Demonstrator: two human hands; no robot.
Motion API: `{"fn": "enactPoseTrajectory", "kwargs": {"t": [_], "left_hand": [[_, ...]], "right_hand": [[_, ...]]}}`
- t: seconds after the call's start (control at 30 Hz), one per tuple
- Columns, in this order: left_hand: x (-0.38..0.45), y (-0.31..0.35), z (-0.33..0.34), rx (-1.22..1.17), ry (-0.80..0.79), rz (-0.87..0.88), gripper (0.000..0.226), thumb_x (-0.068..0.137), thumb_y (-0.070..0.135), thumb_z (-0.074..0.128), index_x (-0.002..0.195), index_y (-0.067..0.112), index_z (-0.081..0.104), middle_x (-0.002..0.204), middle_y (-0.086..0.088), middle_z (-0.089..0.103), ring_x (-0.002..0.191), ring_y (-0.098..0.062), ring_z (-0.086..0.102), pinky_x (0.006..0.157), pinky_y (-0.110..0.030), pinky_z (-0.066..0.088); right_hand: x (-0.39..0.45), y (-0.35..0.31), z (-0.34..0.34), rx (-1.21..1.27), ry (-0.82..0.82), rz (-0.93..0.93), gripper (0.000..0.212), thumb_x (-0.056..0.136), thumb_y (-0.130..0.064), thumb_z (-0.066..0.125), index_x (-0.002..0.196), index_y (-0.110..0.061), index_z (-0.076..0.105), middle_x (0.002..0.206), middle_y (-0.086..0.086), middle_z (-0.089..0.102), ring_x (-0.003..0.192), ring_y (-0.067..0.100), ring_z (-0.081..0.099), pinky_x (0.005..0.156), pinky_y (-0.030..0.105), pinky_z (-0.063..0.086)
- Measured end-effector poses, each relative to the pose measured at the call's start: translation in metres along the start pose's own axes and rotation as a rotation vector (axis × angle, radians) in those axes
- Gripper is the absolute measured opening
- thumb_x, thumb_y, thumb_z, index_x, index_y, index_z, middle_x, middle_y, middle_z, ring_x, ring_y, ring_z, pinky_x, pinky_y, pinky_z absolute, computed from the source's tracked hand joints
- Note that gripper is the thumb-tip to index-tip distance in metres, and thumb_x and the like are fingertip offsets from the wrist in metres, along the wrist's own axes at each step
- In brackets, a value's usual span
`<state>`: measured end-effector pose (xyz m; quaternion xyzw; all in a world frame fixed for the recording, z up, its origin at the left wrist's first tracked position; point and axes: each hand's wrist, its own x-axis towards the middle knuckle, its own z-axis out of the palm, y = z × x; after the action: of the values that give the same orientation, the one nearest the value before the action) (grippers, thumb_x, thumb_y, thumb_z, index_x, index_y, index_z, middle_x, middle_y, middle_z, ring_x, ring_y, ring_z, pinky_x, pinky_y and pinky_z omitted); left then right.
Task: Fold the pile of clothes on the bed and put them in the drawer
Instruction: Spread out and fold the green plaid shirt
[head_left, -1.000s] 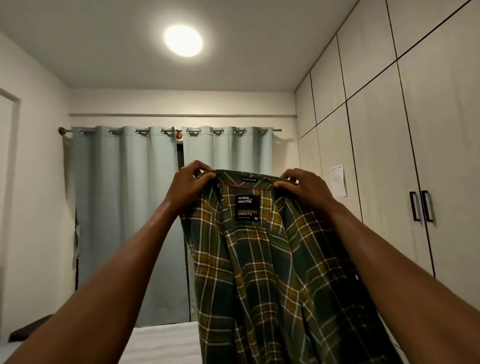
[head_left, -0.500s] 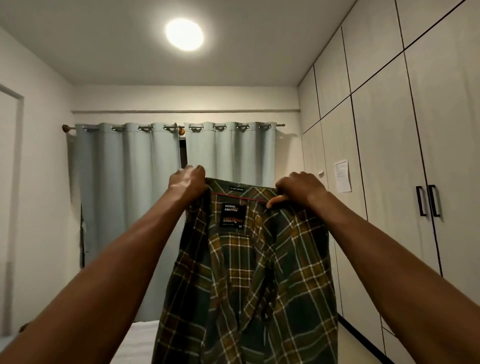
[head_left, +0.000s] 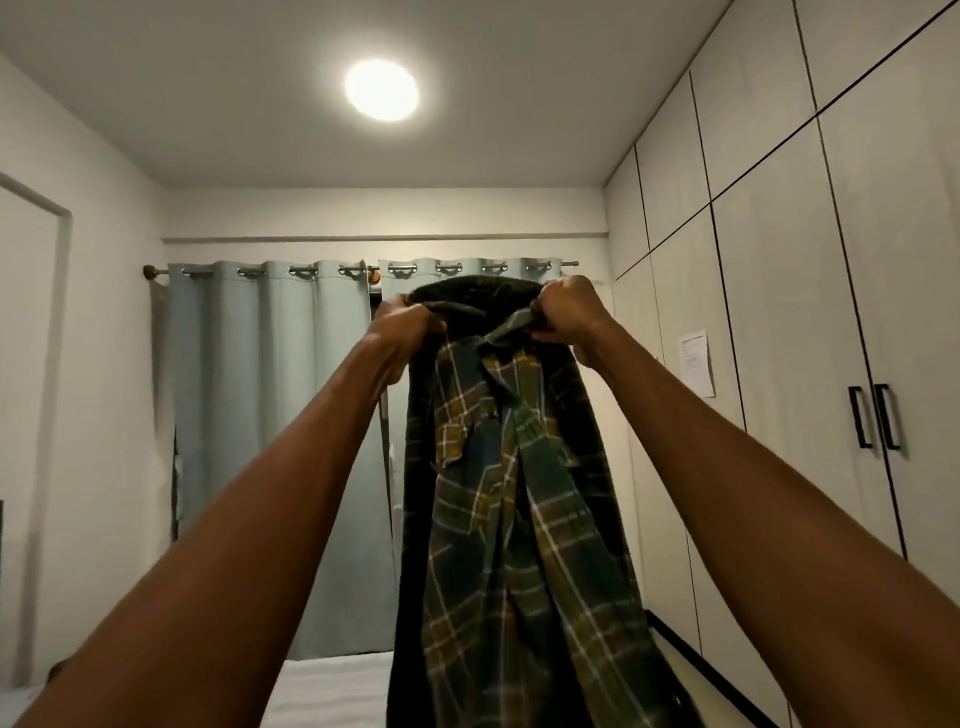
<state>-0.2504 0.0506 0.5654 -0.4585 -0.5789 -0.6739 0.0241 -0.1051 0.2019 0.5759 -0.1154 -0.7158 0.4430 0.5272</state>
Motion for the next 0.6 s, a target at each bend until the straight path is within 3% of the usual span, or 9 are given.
{"fn": "enactPoseTrajectory", "kwargs": {"t": [0.1,0.23,0.33,0.4,0.5,0.6], "left_hand": [[-0.004,-0.001,0.009,0.272,0.24,0.307,0.032,0.094,0.012,0.065,0.124,0.01,0.053,0.107,-0.003,0.064,0.095,-0.017,0.065,0.08,-0.029,0.057],[-0.005,-0.003,0.011,0.393,0.444,0.424,0.033,0.096,0.037,0.062,0.118,0.014,0.06,0.117,-0.008,0.065,0.108,-0.022,0.061,0.09,-0.033,0.051],[-0.011,-0.003,0.009,0.63,0.617,0.401,0.048,0.093,0.058,0.057,0.119,0.018,0.061,0.128,-0.013,0.055,0.116,-0.03,0.052,0.095,-0.043,0.049],[-0.022,-0.004,0.013,0.559,0.566,0.449,0.045,0.096,0.056,0.053,0.118,0.017,0.056,0.122,-0.01,0.059,0.109,-0.027,0.058,0.088,-0.041,0.052],[-0.04,-0.002,0.019,0.401,0.46,0.495,0.039,0.098,0.053,0.051,0.115,0.017,0.052,0.103,0.001,0.063,0.094,-0.02,0.064,0.073,-0.03,0.053],[-0.053,0.011,0.015,0.406,0.362,0.506,0.042,0.095,0.051,0.059,0.114,0.014,0.058,0.1,0.005,0.061,0.089,-0.013,0.061,0.072,-0.023,0.05]], "right_hand": [[-0.009,-0.003,0.002,-0.208,0.035,-0.172,0.045,0.095,-0.011,0.053,0.139,-0.009,0.049,0.118,0.004,0.062,0.104,0.019,0.06,0.092,0.037,0.055],[-0.023,-0.003,0.0,-0.452,0.242,-0.465,0.033,0.1,-0.026,0.059,0.131,-0.016,0.058,0.114,0.004,0.068,0.093,0.015,0.062,0.069,0.016,0.043],[-0.03,-0.004,-0.007,-0.639,0.39,-0.498,0.043,0.096,-0.054,0.057,0.127,-0.026,0.062,0.119,0.003,0.064,0.104,0.022,0.061,0.076,0.026,0.042],[-0.036,-0.004,-0.008,-0.61,0.37,-0.483,0.046,0.096,-0.056,0.055,0.129,-0.025,0.058,0.127,0.007,0.057,0.111,0.024,0.057,0.083,0.033,0.044],[-0.046,-0.005,-0.004,-0.327,0.205,-0.397,0.039,0.1,-0.044,0.053,0.131,-0.02,0.051,0.122,0.004,0.063,0.107,0.021,0.061,0.087,0.035,0.046],[-0.058,-0.011,-0.012,-0.266,0.171,-0.358,0.036,0.099,-0.034,0.059,0.131,-0.018,0.055,0.121,0.003,0.066,0.107,0.021,0.063,0.096,0.039,0.05]]}}
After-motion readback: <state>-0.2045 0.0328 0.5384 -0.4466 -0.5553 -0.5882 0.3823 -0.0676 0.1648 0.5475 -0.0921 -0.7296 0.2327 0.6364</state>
